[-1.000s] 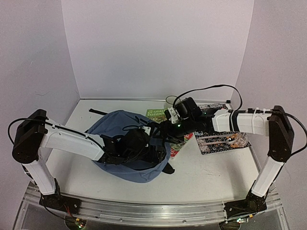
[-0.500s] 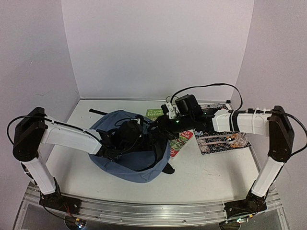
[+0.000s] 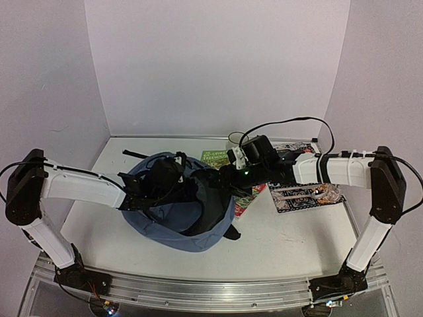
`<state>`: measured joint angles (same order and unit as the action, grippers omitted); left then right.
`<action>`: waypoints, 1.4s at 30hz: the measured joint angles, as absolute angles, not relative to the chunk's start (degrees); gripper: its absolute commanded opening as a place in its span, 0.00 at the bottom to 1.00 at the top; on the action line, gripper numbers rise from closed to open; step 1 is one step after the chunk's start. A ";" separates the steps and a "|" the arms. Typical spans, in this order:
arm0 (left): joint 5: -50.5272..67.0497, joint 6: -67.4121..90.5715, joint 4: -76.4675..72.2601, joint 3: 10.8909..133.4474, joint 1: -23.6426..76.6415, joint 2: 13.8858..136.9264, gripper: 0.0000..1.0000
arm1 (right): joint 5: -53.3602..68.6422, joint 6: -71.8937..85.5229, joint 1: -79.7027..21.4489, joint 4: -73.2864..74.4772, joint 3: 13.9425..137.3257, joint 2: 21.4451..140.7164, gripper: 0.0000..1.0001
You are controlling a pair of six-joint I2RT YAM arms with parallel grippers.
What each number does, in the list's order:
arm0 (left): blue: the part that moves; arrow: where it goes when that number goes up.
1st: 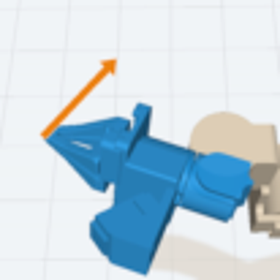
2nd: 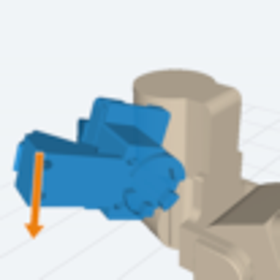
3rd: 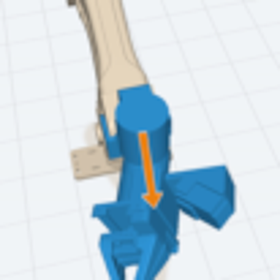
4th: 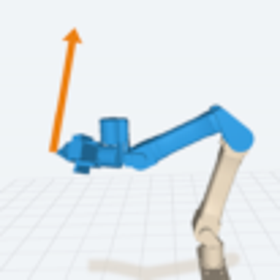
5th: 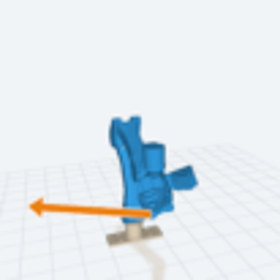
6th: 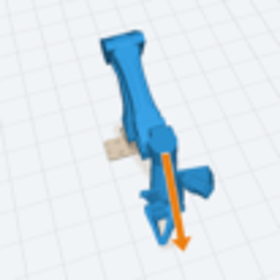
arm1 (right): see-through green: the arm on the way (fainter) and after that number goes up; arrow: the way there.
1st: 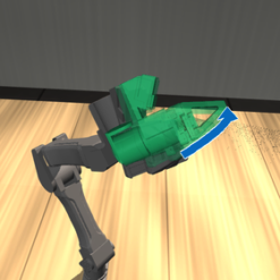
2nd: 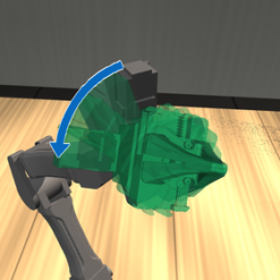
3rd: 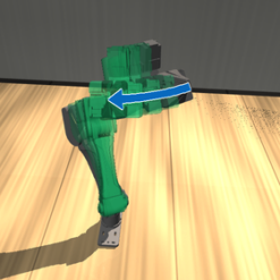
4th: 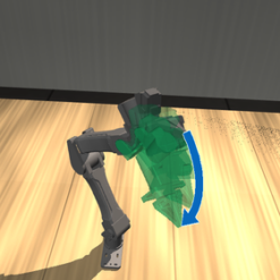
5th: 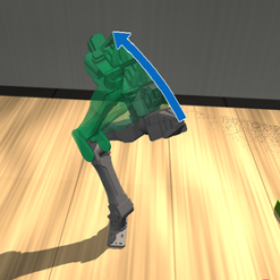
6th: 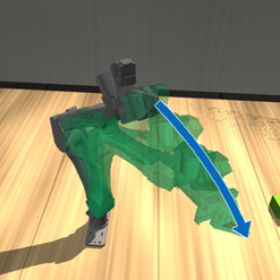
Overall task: Pack the student bag
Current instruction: Pick up the largest pocket of the bag from the student bag, then grab the book from the book.
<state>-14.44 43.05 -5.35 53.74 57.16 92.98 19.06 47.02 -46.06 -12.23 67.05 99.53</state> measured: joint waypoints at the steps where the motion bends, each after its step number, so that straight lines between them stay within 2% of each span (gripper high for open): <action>1: -14.90 42.14 -4.30 53.77 56.69 91.74 0.00 | 18.63 46.44 -46.06 -11.40 67.02 99.41 0.63; 7: -17.61 36.42 6.09 55.64 55.14 86.36 0.00 | 16.64 43.01 -46.06 -8.58 67.11 98.56 0.70; 17: -19.33 25.73 29.71 66.56 49.53 82.09 0.00 | 15.36 39.31 -46.06 -6.90 70.29 99.98 0.70; 31: -18.16 14.28 57.46 91.29 44.63 81.25 0.00 | 20.61 36.60 -46.70 -6.87 77.79 109.20 0.71; 37: -18.45 9.79 59.40 88.87 40.23 81.21 0.00 | 22.32 35.28 -46.70 -6.74 78.08 109.95 0.74; 42: -20.37 6.58 55.13 80.26 36.15 81.88 0.00 | 21.93 33.14 -46.49 -6.18 78.00 109.44 0.84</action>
